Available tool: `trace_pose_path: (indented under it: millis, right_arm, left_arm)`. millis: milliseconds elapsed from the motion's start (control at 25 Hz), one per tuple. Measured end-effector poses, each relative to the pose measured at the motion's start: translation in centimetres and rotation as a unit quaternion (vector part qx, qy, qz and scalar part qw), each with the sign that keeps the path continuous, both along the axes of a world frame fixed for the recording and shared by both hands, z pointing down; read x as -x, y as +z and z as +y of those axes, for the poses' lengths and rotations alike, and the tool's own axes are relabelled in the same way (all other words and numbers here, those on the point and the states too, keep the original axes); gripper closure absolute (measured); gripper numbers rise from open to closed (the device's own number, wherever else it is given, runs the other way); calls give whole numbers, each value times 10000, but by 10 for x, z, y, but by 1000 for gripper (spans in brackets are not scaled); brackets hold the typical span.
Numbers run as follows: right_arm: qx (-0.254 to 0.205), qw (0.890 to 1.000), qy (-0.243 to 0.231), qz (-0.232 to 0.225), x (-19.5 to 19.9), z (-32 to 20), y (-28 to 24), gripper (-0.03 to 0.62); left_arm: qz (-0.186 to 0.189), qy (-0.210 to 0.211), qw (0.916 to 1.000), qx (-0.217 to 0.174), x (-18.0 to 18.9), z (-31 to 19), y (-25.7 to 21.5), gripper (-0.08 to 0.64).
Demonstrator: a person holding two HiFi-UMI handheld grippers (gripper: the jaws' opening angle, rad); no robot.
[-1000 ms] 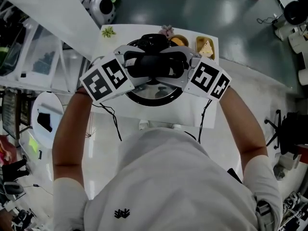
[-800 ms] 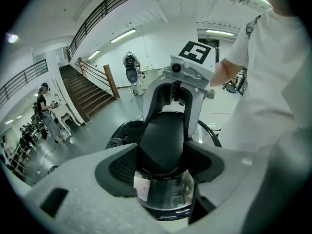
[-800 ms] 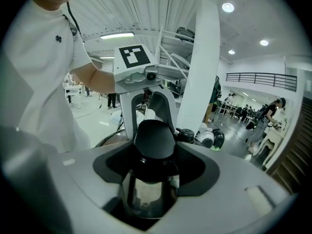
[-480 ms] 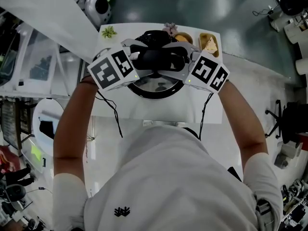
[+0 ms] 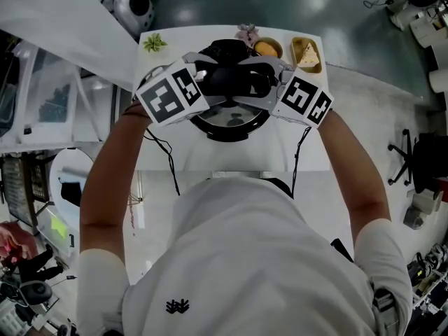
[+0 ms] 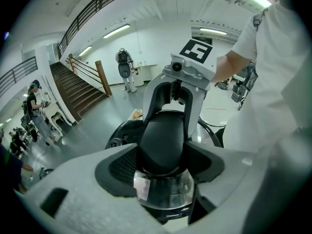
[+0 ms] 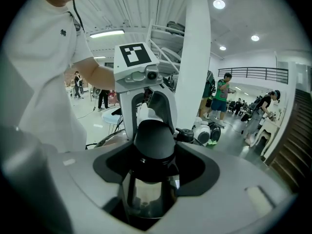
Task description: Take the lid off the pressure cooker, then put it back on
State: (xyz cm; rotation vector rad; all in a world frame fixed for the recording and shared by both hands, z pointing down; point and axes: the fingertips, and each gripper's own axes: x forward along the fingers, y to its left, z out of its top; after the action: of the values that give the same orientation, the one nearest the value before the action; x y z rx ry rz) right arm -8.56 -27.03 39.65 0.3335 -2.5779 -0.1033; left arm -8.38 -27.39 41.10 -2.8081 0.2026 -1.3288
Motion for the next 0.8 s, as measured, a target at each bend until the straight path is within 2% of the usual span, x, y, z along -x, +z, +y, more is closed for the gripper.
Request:
trace_pose_path:
  millis: [160, 480, 800]
  right_arm:
    - [81, 9999, 13, -61, -2, -1, 8, 313]
    - [114, 9991, 81, -399, -8, -1, 7, 311]
    - [121, 9993, 63, -334, -6, -2, 9, 311]
  left_arm:
    - [58, 64, 10000, 7, -3, -1, 6, 264]
    - [414, 147, 9990, 94, -10, 0, 6, 262]
    - [726, 207, 9971, 98, -9, -1, 6, 262]
